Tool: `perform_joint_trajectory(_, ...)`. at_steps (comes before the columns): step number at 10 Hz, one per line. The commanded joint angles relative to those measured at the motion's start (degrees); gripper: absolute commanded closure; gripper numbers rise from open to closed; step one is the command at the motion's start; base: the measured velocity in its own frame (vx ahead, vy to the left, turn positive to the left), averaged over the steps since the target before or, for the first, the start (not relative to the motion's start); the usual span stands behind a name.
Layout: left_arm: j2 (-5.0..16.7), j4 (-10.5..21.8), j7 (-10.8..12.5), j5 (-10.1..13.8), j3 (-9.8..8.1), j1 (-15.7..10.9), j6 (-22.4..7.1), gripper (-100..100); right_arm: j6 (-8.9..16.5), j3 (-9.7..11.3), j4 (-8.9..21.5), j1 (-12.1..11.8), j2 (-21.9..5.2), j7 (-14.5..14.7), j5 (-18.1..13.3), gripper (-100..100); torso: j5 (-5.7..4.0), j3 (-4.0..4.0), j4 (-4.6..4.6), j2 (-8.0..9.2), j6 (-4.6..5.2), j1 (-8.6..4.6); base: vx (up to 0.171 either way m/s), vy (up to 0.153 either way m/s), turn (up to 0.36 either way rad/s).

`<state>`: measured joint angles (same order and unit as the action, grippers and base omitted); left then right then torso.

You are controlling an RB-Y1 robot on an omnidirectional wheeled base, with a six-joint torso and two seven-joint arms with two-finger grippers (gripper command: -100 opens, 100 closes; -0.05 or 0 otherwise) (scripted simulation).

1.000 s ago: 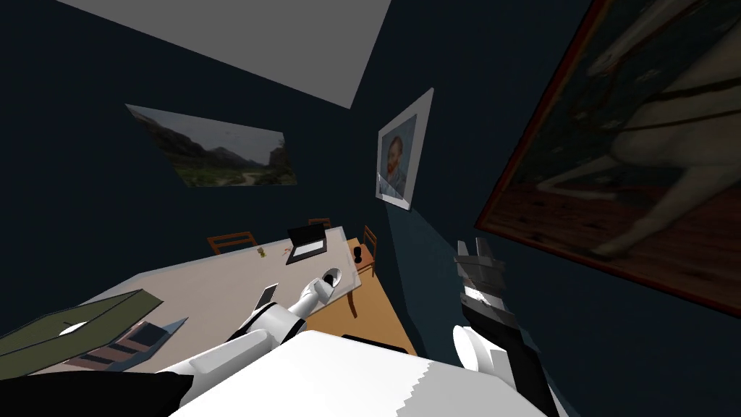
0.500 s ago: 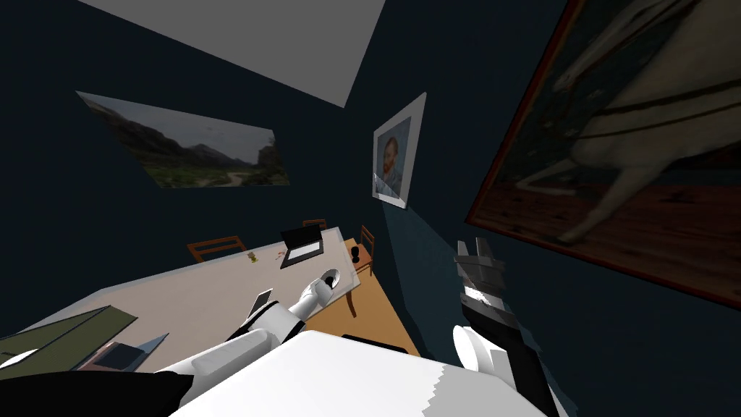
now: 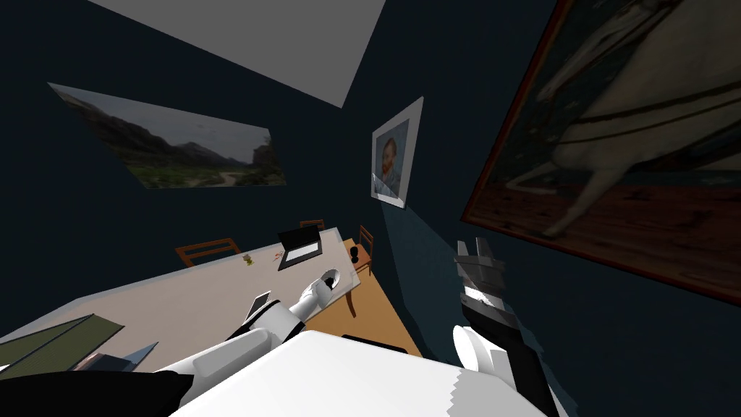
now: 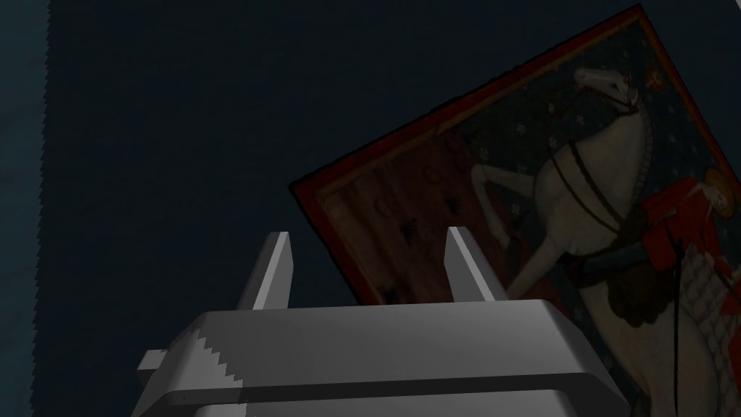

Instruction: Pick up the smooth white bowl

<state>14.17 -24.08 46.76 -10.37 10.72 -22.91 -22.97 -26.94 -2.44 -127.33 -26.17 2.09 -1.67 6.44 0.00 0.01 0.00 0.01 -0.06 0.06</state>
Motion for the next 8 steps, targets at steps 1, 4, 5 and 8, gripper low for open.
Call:
perform_joint_trajectory(1,0.0,0.0,0.0,0.0,0.0,0.0,0.0,100,0.0,0.0,0.0,0.0,0.0,0.0,0.0,0,0.0,0.0,0.0,0.0,0.0,0.0,0.0,0.0,0.0)
perform_joint_trajectory(4,0.01,0.02,-0.05,-0.01,0.01,0.0,-0.03,100,0.0,0.0,0.0,0.0,0.0,0.0,0.0,0,0.01,-0.02,0.0,-0.03,0.0,-0.02,-0.002,0.0,0.001)
perform_joint_trajectory(5,-0.01,0.03,-0.05,0.0,0.01,0.02,-0.04,100,0.0,0.0,0.0,0.0,0.0,0.0,0.0,0,-0.01,-0.01,0.01,-0.03,0.0,-0.03,0.0,0.0,0.0)
perform_joint_trajectory(8,-0.18,-0.67,-4.03,1.71,-1.99,0.08,-0.13,100,0.0,0.0,0.0,-0.02,0.0,0.0,0.0,0,-0.05,-0.05,0.0,-0.12,-0.07,-0.15,0.026,-0.034,0.116)
